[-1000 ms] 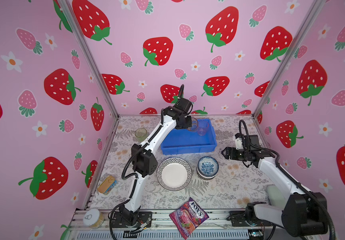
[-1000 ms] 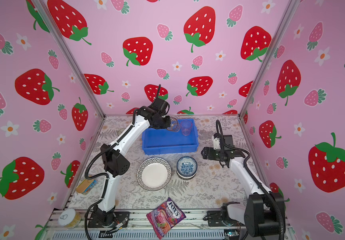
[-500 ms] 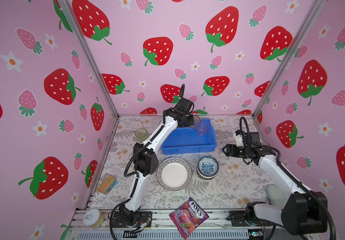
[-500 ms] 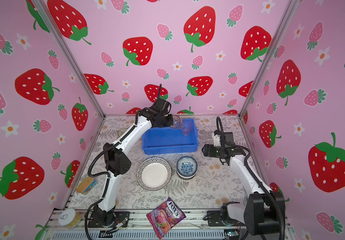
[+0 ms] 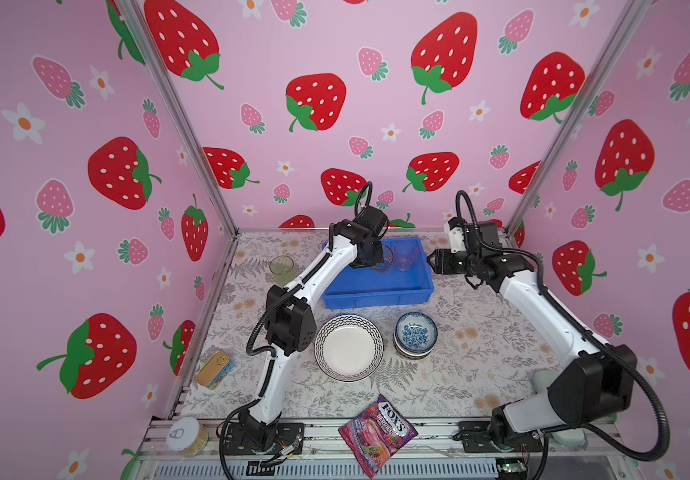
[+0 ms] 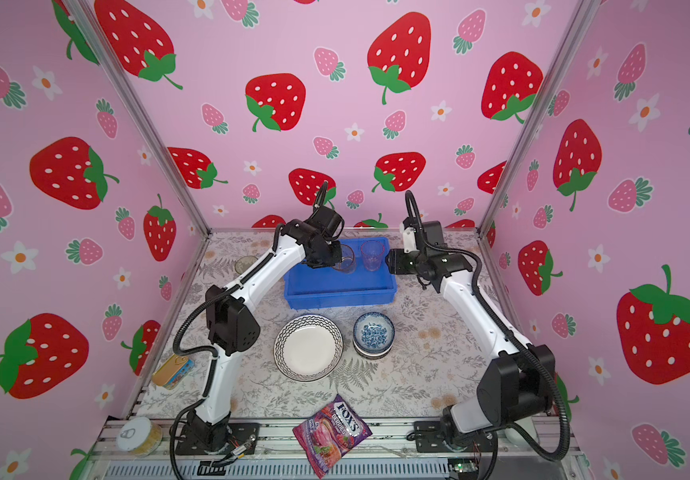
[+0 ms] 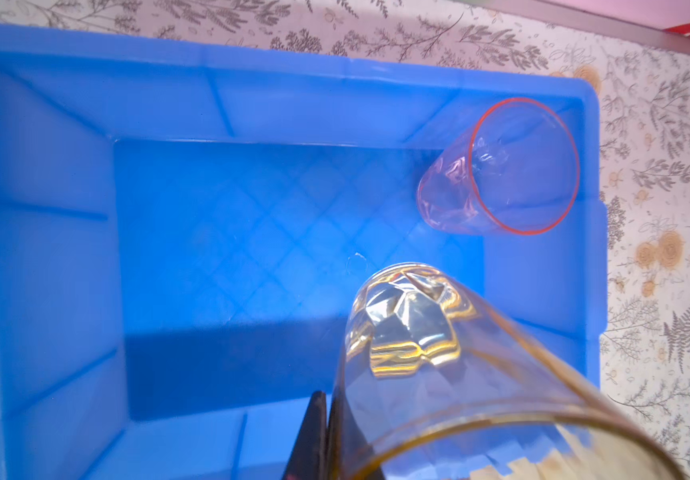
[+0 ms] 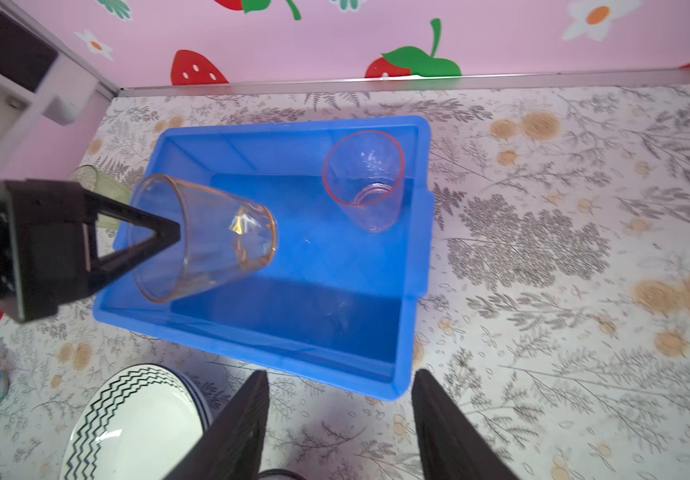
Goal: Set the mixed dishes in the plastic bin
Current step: 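Carry the amber tumbler with the left gripper over the blue bin, then close the right gripper on the amber tumbler while the left holds it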
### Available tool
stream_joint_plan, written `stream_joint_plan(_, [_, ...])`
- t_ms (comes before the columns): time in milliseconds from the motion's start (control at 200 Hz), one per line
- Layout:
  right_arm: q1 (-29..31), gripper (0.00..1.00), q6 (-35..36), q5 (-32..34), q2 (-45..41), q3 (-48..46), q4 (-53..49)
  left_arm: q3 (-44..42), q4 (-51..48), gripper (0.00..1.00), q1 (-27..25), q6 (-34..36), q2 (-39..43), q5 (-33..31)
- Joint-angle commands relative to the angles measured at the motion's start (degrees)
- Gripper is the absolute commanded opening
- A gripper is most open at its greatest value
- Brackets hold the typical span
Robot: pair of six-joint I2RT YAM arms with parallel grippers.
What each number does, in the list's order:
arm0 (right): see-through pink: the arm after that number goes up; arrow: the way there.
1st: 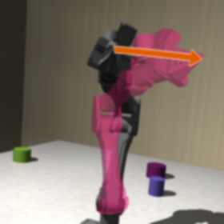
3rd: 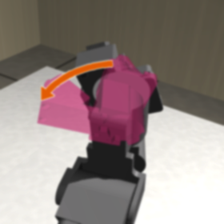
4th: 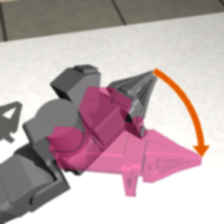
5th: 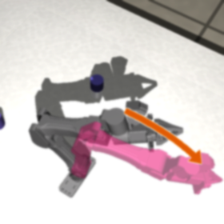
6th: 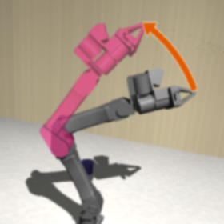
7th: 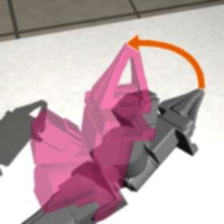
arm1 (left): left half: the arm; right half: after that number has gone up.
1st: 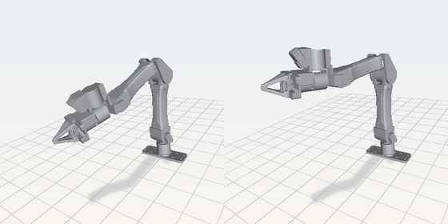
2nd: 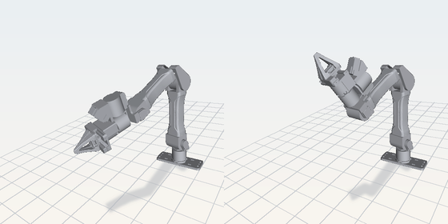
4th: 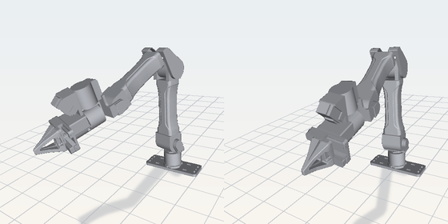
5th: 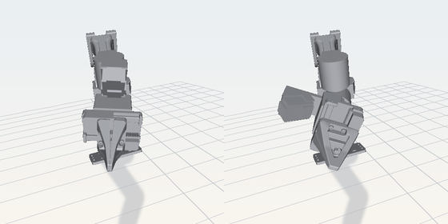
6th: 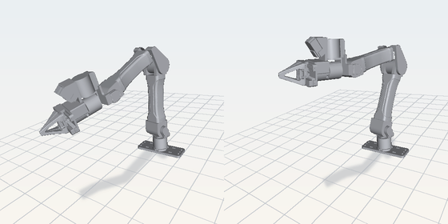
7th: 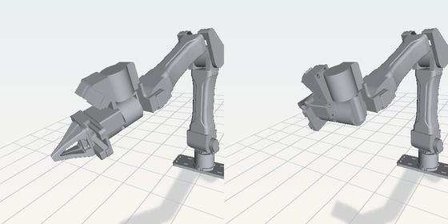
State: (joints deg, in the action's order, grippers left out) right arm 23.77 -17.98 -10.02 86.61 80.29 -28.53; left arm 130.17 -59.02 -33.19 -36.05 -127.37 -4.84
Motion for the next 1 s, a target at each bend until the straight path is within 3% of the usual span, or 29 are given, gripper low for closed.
stream_joint_plan(0, [3.6, 0.6, -1.2, 2.1, 3.5, 4.6, -2.2, -1.6, -1.2, 0.0, -0.8, -3.4, 4.7, -2.3])
stream_joint_plan(380, [10.1, 0.62, -2.7, 4.3, 10.4, 11.3, -2.0, -3.6, -1.8, 0.0, -1.1, -3.8, 5.8, -2.2])
stream_joint_plan(995, [13.3, 0.64, -3.7, 6.6, 13.8, 14.0, -1.5, -3.9, -1.9, 0.0, -1.2, -4.1, 4.1, -1.7])
